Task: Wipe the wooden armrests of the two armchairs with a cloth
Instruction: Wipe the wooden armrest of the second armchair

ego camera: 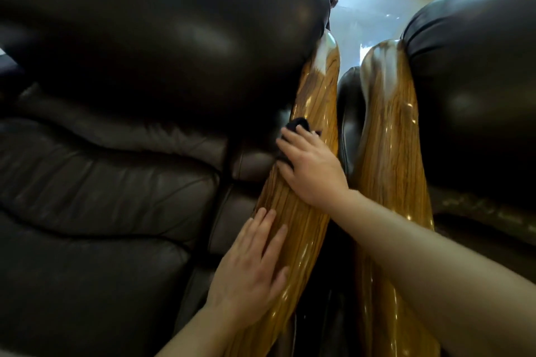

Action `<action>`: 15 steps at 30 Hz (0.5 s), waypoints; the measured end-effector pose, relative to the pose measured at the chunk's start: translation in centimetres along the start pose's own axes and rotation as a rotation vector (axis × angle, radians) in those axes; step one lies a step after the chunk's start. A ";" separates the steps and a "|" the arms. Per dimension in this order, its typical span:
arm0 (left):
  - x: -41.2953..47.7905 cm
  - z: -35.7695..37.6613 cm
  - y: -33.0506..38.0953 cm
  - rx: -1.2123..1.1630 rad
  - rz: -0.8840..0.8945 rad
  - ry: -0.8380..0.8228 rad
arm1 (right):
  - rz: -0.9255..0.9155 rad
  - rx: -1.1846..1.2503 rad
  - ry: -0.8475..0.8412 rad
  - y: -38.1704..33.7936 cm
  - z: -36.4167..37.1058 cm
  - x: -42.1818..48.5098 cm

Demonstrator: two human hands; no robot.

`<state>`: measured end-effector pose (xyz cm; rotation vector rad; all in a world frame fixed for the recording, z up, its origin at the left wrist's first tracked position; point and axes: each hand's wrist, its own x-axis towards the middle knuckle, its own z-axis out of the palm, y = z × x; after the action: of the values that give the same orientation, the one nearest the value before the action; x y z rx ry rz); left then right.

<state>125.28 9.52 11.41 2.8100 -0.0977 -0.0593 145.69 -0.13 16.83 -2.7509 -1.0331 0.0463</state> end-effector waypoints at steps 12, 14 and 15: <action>-3.4 2.3 1.4 0.081 -0.084 -0.022 | -0.051 -0.011 0.077 -3.8 3.0 -6.7; -3.5 2.3 1.5 0.084 -0.098 -0.026 | -0.225 -0.024 0.015 -3.7 3.2 -8.4; -3.6 2.2 1.6 0.083 -0.105 -0.017 | -0.292 -0.035 -0.020 -3.1 2.7 -8.4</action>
<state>121.44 7.55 9.93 2.8965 0.0441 -0.1066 137.12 -2.87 14.44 -2.6038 -1.4415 0.0122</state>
